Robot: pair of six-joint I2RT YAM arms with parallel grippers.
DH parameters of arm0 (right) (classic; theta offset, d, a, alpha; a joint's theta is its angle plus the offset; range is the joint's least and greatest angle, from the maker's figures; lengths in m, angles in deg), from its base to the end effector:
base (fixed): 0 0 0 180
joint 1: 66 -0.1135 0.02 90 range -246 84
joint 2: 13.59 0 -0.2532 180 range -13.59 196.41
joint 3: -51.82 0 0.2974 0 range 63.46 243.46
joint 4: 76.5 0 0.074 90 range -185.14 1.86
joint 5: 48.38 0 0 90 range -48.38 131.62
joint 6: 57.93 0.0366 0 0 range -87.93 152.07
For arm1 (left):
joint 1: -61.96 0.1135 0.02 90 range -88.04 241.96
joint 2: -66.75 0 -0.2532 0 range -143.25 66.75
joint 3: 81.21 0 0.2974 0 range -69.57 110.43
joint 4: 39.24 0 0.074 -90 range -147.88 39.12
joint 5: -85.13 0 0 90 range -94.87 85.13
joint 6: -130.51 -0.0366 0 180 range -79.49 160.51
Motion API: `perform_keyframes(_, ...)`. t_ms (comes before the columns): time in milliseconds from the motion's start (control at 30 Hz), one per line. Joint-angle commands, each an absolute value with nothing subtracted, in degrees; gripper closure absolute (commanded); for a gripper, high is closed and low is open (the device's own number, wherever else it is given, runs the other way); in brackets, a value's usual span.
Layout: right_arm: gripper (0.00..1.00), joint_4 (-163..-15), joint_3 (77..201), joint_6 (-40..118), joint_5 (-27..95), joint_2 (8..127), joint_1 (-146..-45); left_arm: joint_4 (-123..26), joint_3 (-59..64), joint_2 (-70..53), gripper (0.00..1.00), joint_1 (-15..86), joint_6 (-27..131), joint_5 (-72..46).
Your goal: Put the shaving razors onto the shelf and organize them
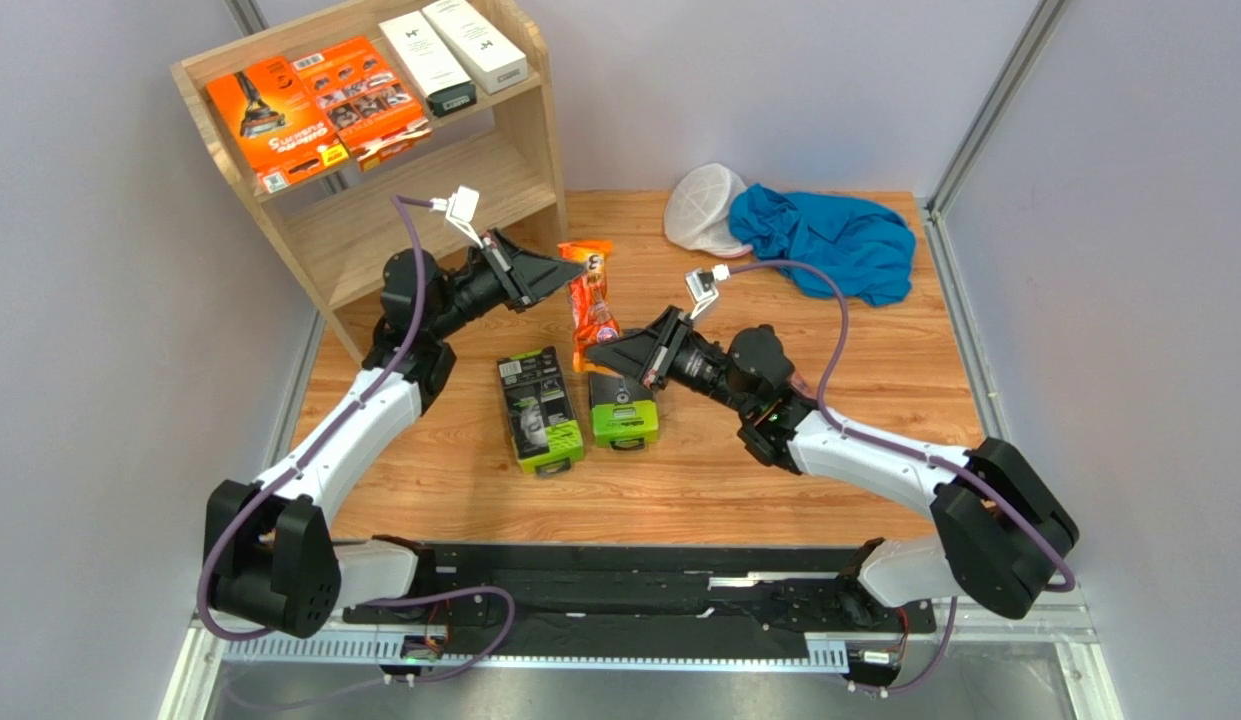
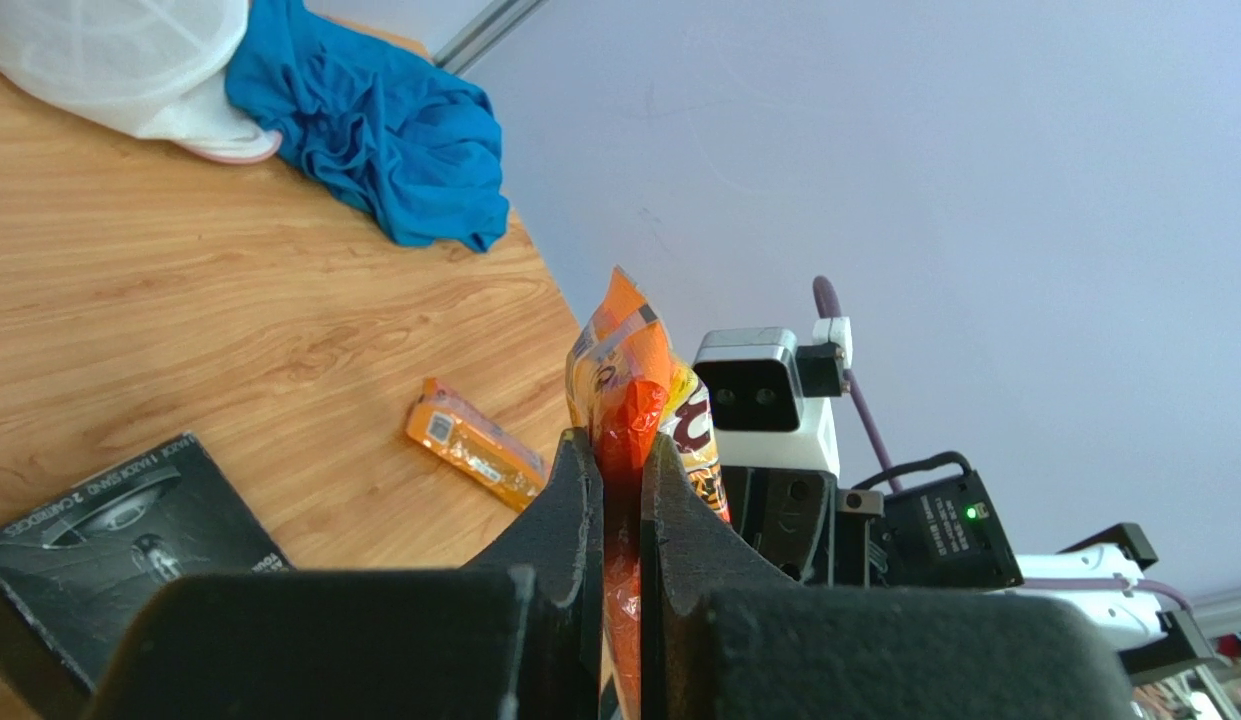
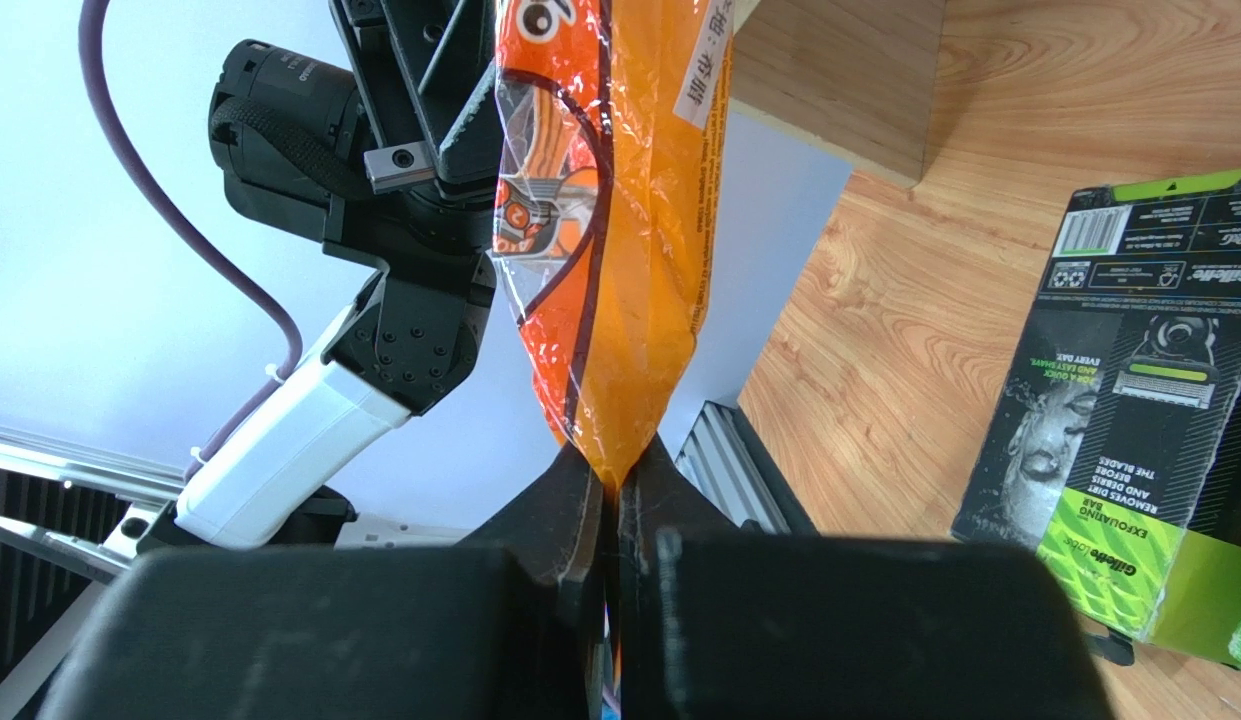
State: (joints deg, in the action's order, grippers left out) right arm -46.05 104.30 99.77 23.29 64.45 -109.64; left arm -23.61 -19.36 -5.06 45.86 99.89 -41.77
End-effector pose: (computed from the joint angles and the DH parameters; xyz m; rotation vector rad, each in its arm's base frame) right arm 0.2411 0.2459 0.2422 0.0641 1.7796 1.7371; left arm 0.3173 -0.1145 0.3128 -0.0419 1.6957 -1.4957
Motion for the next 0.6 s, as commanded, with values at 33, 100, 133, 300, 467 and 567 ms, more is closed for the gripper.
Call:
perform_keyframes(33, 1.0, -45.84, 111.08, 97.73, 24.84, 64.45, -108.37, -33.19, -21.41, 1.0, 0.91, 46.84, 91.77, -43.89)
perform_keyframes(100, 1.0, -48.83, 112.58, 97.02, 23.35, 64.72, -108.19, -40.04, -21.15, 3.2, 0.78, 47.19, 86.6, -41.88)
perform_keyframes(133, 1.0, -51.28, 113.55, 96.32, 22.56, 65.24, -107.93, -42.59, -20.71, 3.99, 0.63, 47.19, 84.91, -40.91)
perform_keyframes(300, 1.0, -56.66, 117.59, 93.5, 18.69, 66.39, -107.4, -56.04, -18.52, 6.81, 0.29, 47.98, 77.0, -36.96)
perform_keyframes(467, 1.0, -69.67, 123.83, 88.06, 13.08, 69.9, -106.08, -70.54, -15.79, 9.97, 0.21, 49.21, 70.85, -31.42)
perform_keyframes(567, 1.0, -74.5, 128.05, 84.98, 9.39, 72.1, -105.55, -77.49, -15.08, 13.57, 0.19, 50.0, 67.42, -28.51)
